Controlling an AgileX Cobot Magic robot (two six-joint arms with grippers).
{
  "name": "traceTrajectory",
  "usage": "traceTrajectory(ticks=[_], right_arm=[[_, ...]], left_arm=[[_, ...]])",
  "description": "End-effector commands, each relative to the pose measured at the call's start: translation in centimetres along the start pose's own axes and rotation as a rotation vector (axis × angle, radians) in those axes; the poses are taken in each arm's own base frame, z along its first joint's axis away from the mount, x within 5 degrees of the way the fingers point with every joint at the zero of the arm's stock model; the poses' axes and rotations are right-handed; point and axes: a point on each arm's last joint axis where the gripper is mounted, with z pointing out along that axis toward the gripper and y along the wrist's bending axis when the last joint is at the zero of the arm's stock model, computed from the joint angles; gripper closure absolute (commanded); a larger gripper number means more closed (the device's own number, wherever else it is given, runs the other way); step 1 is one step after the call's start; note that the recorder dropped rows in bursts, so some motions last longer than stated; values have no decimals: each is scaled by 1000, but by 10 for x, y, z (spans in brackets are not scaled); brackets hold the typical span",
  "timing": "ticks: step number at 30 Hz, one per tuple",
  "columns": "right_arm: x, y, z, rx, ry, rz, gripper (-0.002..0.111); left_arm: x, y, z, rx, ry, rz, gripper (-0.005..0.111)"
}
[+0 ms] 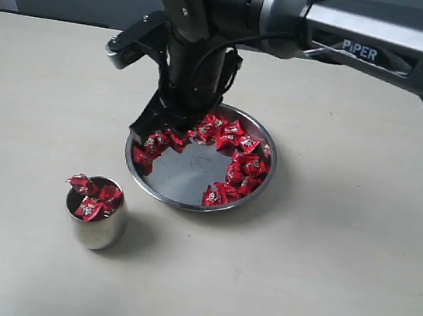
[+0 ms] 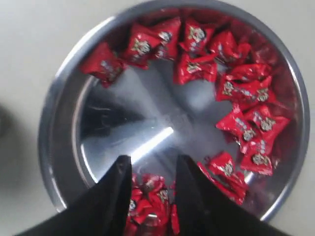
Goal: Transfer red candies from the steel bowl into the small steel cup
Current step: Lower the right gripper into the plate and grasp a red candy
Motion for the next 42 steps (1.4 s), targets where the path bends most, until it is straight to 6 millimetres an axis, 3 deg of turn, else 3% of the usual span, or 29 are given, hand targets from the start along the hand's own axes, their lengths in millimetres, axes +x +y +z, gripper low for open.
traceTrajectory(ticks=[1,6,12,18,22,27,33,36,42], right_arm=[[12,-25,19,-9,103,76,77],[18,-42,41,-72,120,111,77],[8,-52,56,-51,-2,132,76],[8,-53,73,-25,-8,113,59],[16,-67,93,81,54,130,60],[24,-76,114,86,96,159,60],[24,-76,117,85,85,160,60],[24,-76,117,85,87,160,70],[24,-72,117,52,90,185,101]], left_arm=[[0,0,0,-5,-13,-1,106],[0,0,0,-5,-13,-1,106],[0,0,0,-5,-13,-1,106],[0,0,0,-5,-13,-1,106],[0,0,0,-5,-13,-1,106],[0,0,0,-5,-13,-1,106],[0,0,0,-5,-13,-1,106],[0,0,0,-5,-13,-1,106],[0,0,0,-5,-13,-1,106]])
